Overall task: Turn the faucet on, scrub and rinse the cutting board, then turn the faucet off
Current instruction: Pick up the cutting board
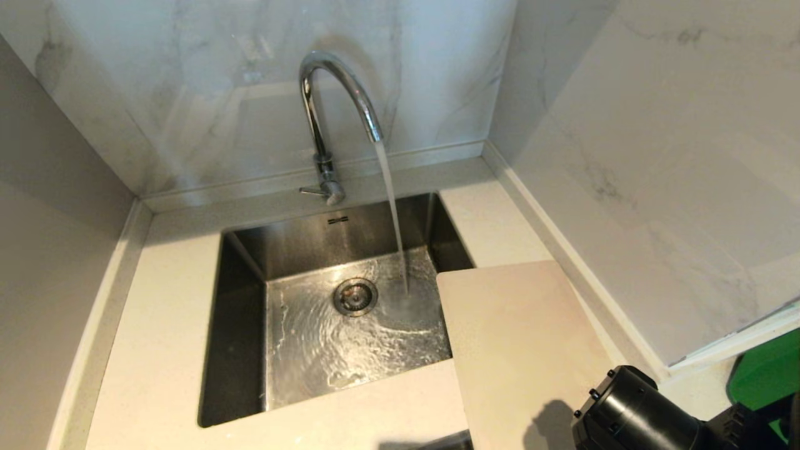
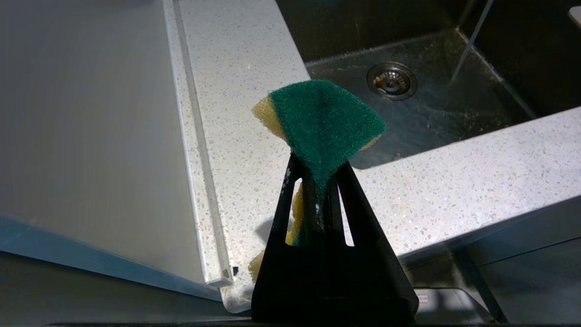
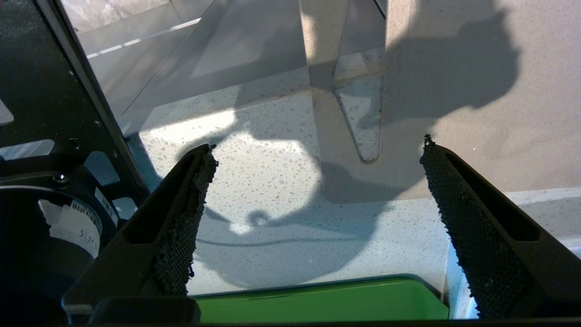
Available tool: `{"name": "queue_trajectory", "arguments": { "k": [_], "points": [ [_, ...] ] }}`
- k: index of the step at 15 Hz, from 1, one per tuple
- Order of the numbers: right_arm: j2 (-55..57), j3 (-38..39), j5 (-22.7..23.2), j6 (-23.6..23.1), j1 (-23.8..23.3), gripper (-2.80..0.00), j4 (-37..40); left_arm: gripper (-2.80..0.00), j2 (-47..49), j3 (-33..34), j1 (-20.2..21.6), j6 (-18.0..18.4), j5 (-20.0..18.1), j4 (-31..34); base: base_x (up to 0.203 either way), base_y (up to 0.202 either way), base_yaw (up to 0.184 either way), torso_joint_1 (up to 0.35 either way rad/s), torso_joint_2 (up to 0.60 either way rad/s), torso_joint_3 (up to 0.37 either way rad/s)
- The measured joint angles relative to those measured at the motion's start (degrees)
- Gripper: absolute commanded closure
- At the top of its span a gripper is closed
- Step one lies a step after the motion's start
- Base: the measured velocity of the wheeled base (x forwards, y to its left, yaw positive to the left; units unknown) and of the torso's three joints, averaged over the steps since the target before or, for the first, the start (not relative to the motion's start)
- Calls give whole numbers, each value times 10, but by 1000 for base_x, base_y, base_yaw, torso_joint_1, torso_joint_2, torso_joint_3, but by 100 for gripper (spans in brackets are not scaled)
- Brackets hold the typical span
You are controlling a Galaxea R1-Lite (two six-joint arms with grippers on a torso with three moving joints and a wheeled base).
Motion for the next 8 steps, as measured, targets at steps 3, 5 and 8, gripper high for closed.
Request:
{"name": "queue_trajectory", "arguments": {
  "k": [3, 5, 8],
  "points": [
    [15, 5, 0, -2, -1, -280, -21, 0, 0, 0, 0, 0, -1, 0, 0, 0, 0, 0, 0, 0],
    [35, 8, 3, -1, 0, -280, -38, 0, 0, 0, 0, 0, 0, 0, 0, 0, 0, 0, 0, 0],
    [65, 31, 13, -3, 0, -280, -106, 0, 0, 0, 0, 0, 0, 0, 0, 0, 0, 0, 0, 0]
  ]
}}
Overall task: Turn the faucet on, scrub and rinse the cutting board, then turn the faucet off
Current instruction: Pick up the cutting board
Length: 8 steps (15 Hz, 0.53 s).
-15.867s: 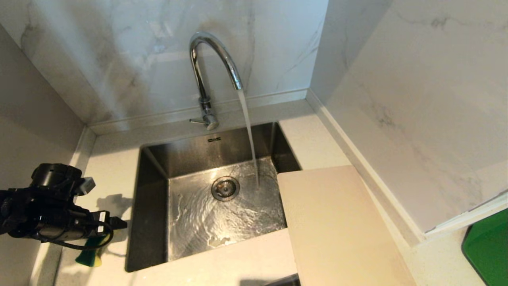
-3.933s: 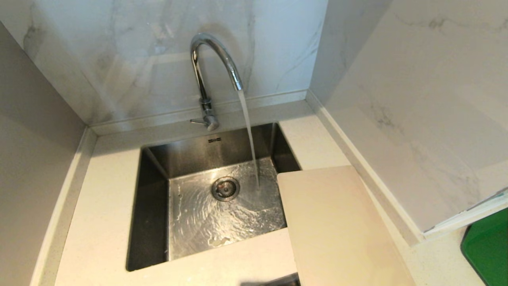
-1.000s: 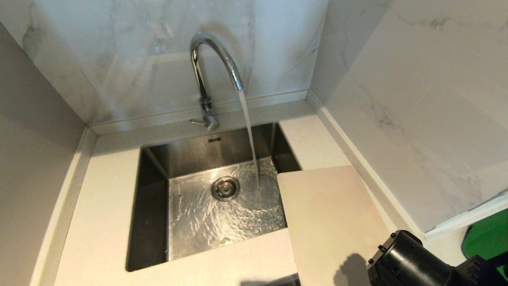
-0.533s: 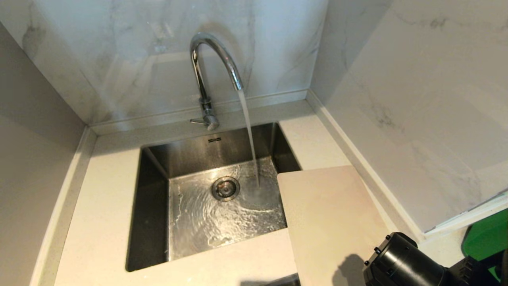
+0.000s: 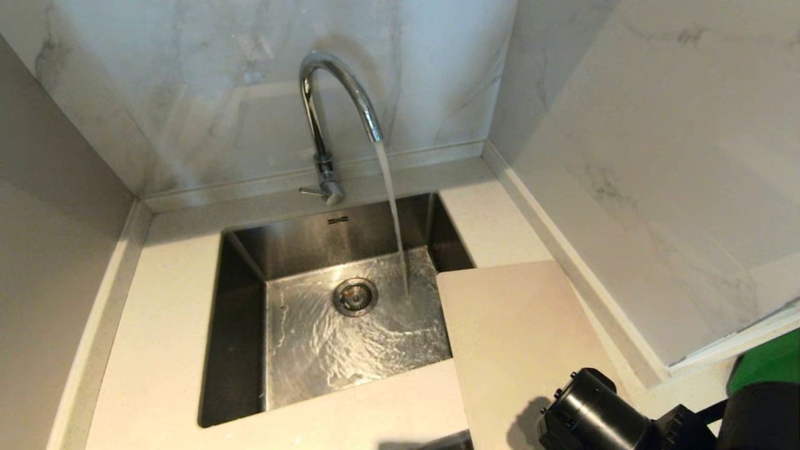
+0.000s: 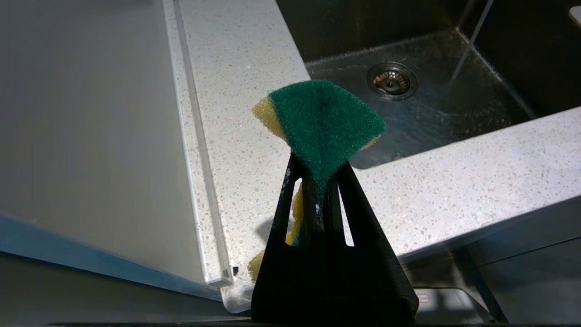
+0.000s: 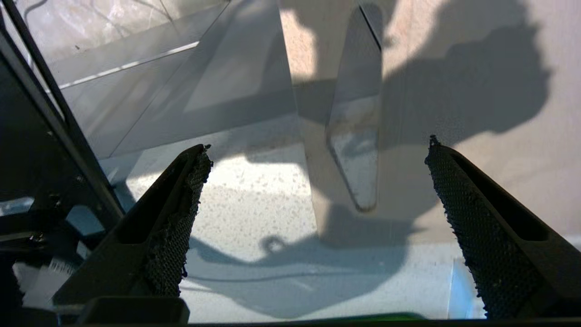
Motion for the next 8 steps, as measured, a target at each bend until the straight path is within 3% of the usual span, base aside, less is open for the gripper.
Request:
{"name": "queue_trajectory", "arguments": {
  "k": [8],
  "points": [
    [31, 35, 2, -8, -4, -280, -9, 0, 0, 0, 0, 0, 0, 0, 0, 0, 0, 0, 0, 0]
  ]
}}
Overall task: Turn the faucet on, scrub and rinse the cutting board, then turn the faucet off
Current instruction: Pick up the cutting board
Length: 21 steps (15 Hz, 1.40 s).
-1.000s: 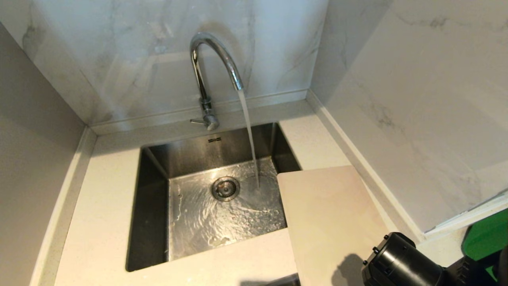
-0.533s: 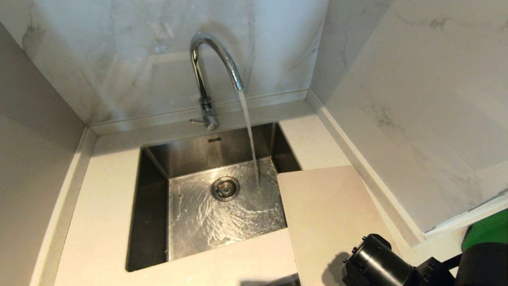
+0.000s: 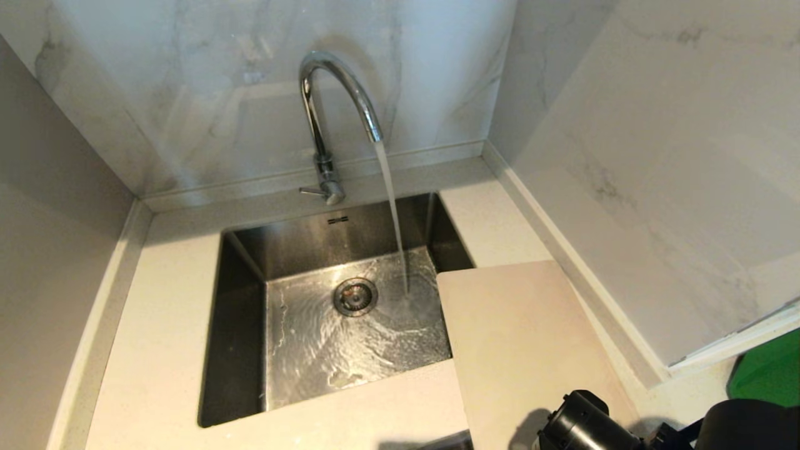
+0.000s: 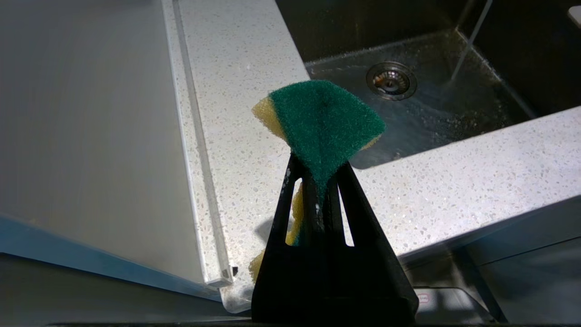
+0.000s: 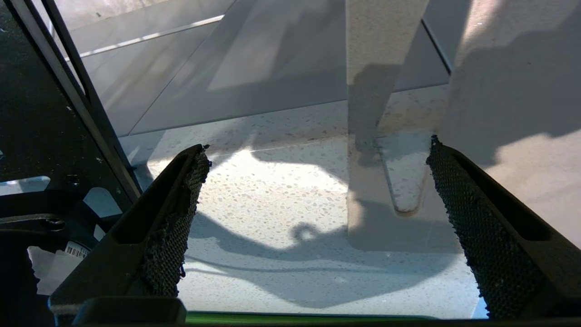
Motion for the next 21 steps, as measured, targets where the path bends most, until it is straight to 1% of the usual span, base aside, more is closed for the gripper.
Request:
{"name": "queue_trajectory", "arguments": {
  "k": [5, 8, 21],
  "points": [
    [22, -3, 0, -1, -3, -280, -3, 0, 0, 0, 0, 0, 0, 0, 0, 0, 0, 0, 0, 0],
    [38, -3, 5, -1, -4, -280, -32, 0, 0, 0, 0, 0, 0, 0, 0, 0, 0, 0, 0, 0],
    [93, -19, 8, 0, -3, -280, -35, 0, 0, 0, 0, 0, 0, 0, 0, 0, 0, 0, 0, 0]
  ]
}}
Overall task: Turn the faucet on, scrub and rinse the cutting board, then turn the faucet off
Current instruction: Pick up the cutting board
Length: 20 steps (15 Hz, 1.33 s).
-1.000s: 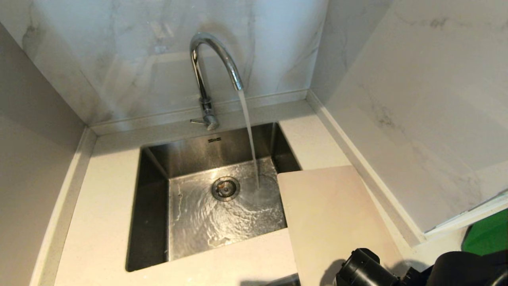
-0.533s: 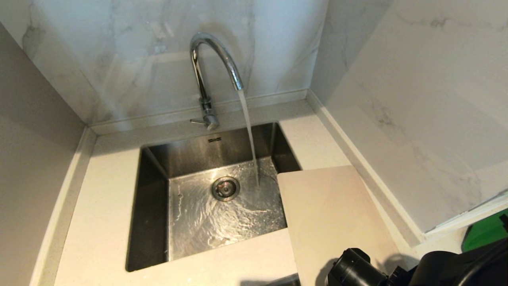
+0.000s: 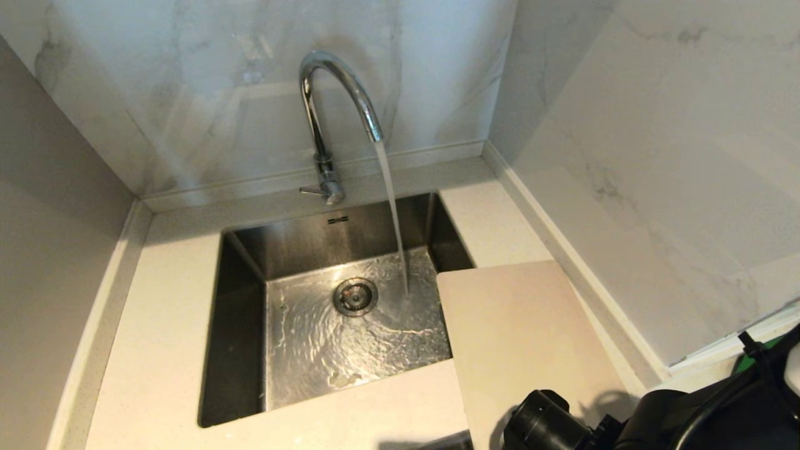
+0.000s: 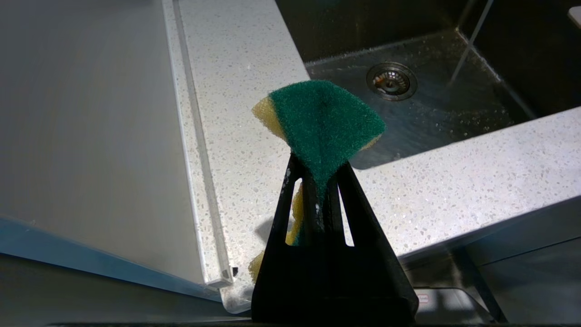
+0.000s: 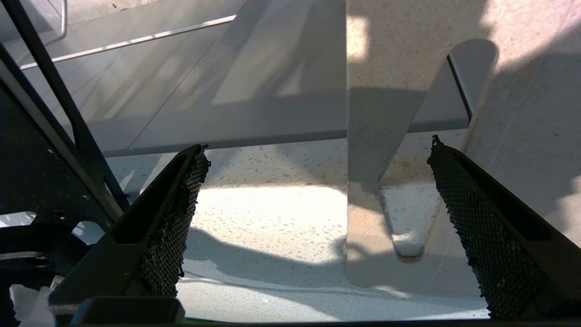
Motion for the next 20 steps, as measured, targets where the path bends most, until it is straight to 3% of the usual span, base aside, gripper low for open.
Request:
{"name": "queue_trajectory", "arguments": {
  "k": [14, 20],
  "points": [
    [40, 3, 1, 1, 0, -280, -29, 0, 0, 0, 0, 0, 0, 0, 0, 0, 0, 0, 0, 0],
    [54, 30, 14, 2, 0, -280, -100, 0, 0, 0, 0, 0, 0, 0, 0, 0, 0, 0, 0, 0]
  ]
}}
